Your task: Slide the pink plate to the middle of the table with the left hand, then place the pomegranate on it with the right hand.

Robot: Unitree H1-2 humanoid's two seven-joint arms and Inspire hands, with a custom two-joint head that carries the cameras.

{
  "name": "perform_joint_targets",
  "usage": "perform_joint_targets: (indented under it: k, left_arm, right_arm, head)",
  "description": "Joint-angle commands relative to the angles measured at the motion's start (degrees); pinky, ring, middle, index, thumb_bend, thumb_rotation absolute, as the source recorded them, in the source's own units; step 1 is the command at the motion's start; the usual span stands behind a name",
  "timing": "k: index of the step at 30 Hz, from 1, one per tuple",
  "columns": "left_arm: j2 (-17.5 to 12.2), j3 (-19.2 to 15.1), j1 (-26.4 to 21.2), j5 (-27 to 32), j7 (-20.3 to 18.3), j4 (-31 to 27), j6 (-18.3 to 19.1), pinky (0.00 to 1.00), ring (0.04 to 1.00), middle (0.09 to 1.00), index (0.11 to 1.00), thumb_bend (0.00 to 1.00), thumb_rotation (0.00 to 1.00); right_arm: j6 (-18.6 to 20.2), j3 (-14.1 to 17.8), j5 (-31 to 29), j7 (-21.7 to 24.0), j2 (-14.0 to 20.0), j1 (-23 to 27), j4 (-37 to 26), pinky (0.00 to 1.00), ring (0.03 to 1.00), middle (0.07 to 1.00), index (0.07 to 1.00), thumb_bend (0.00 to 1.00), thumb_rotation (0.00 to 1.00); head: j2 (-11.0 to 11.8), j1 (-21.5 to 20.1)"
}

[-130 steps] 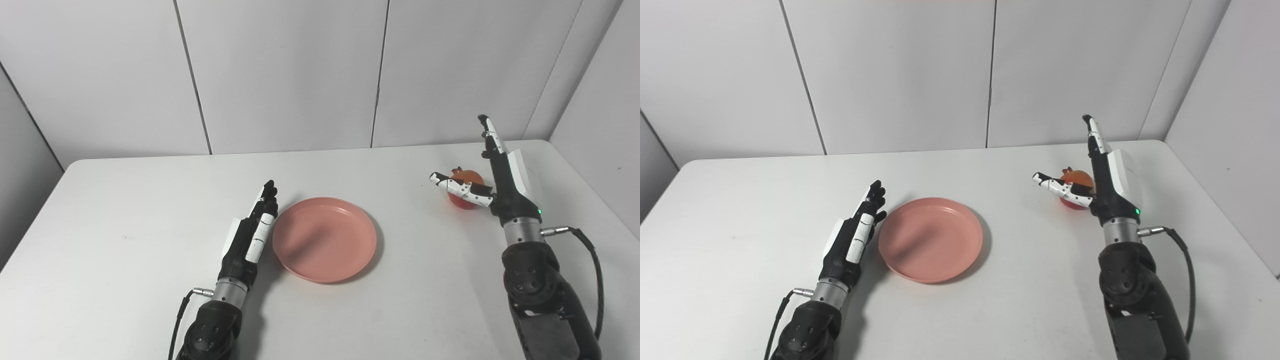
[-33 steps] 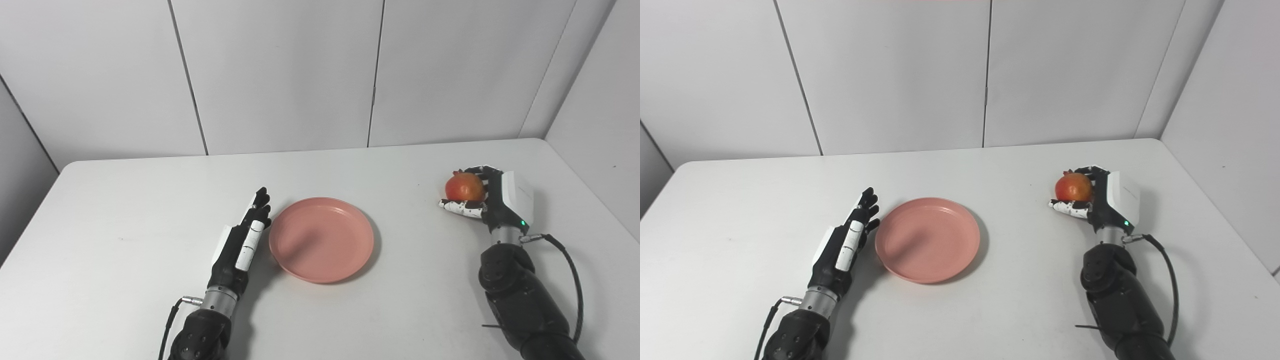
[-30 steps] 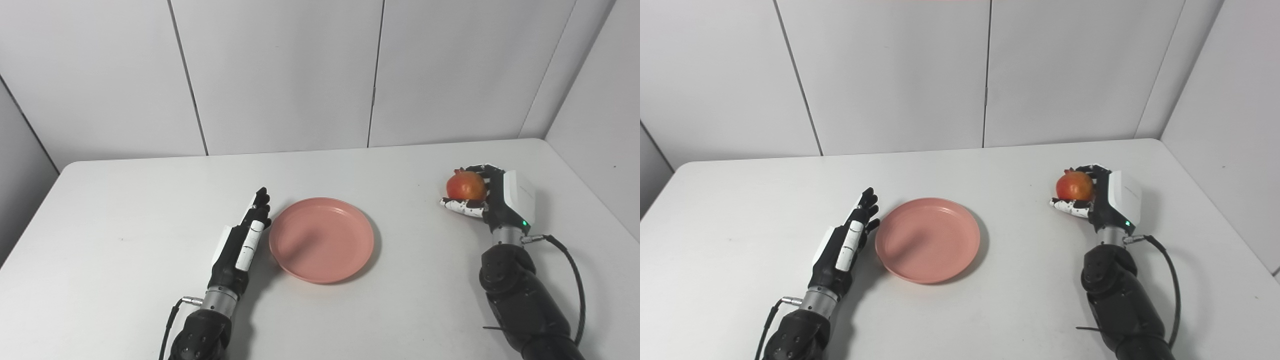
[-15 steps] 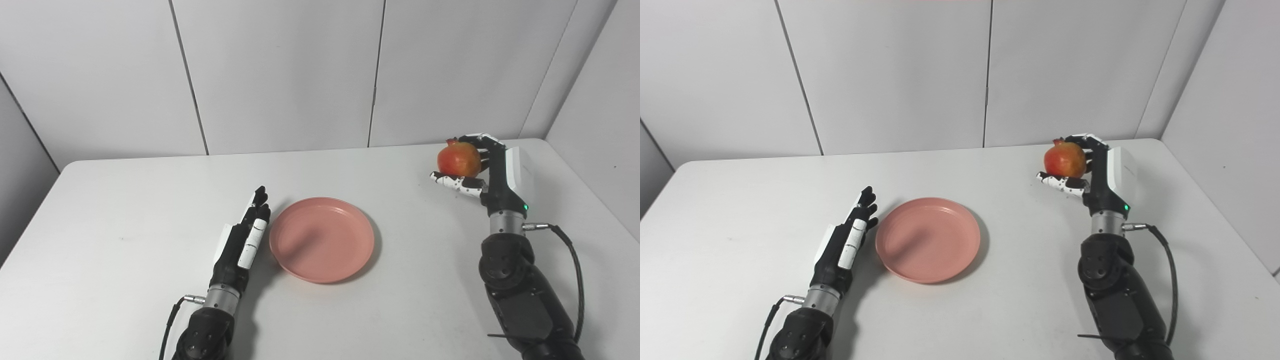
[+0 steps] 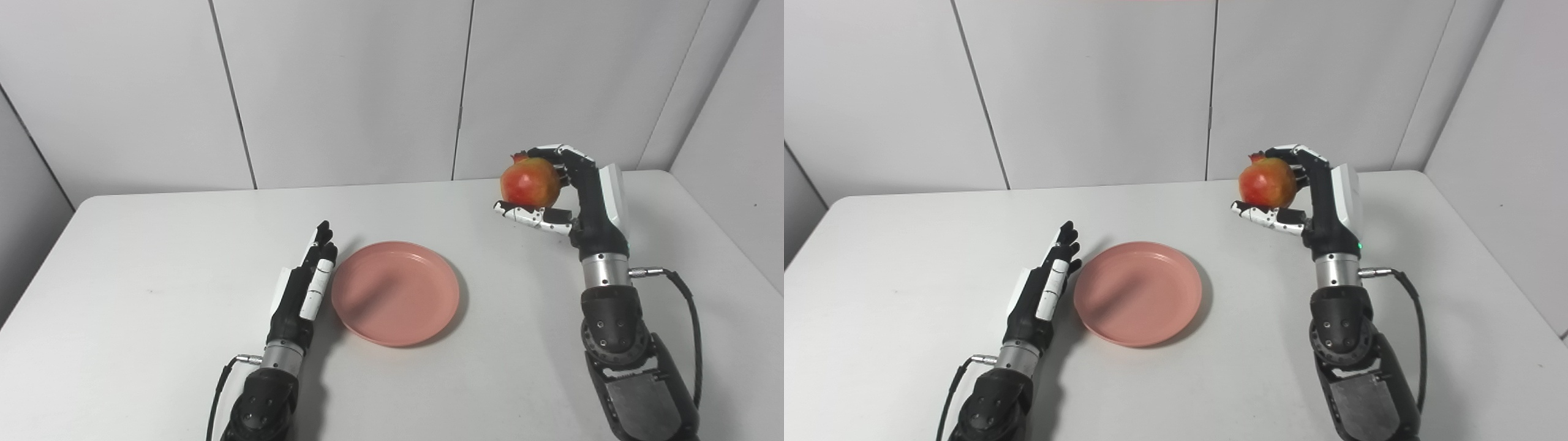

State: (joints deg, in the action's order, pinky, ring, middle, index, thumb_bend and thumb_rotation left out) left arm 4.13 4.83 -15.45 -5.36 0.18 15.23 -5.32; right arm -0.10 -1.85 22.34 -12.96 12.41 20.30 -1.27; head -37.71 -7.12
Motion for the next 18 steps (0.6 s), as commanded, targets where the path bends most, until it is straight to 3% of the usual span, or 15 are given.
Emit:
perform_joint_targets:
  k: [1, 7, 13, 18]
  left_arm:
    - [0.9, 0.0, -1.8, -0.4, 0.9, -0.1, -1.2, 0.96, 0.984, 0.991, 0.981, 0.72, 1.0]
    - [1.3, 0.1, -1.8, -0.5, 1.8, -0.2, -0.8, 0.95, 0.978, 0.986, 0.977, 0.73, 1.0]
    - [1.7, 0.0, -2.0, -0.3, 2.4, 0.1, -1.0, 0.94, 0.973, 0.981, 0.972, 0.73, 1.0]
    - [1.8, 0.1, -2.1, -0.7, 2.6, -0.1, -0.9, 0.94, 0.972, 0.983, 0.973, 0.72, 1.0]
  right_arm:
    - [0.0, 0.0, 0.0, 1.3, 0.0, 1.5, -2.9, 0.45, 0.509, 0.469, 0.529, 0.51, 0.0]
    - [-3.6, -1.8, -1.2, 4.2, -0.7, 1.1, -2.9, 0.44, 0.496, 0.466, 0.531, 0.51, 0.0]
    - [-3.2, -4.0, -1.3, 6.1, -2.7, 1.1, -2.2, 0.38, 0.459, 0.46, 0.529, 0.52, 0.0]
    - [-4.2, -6.4, 0.6, 6.1, -4.0, 0.8, -1.0, 0.4, 0.477, 0.465, 0.528, 0.52, 0.0]
  head:
    - [0.1, 0.4]
    - [0.1, 0.8]
    - [0.1, 0.9]
    - [0.2, 1.0]
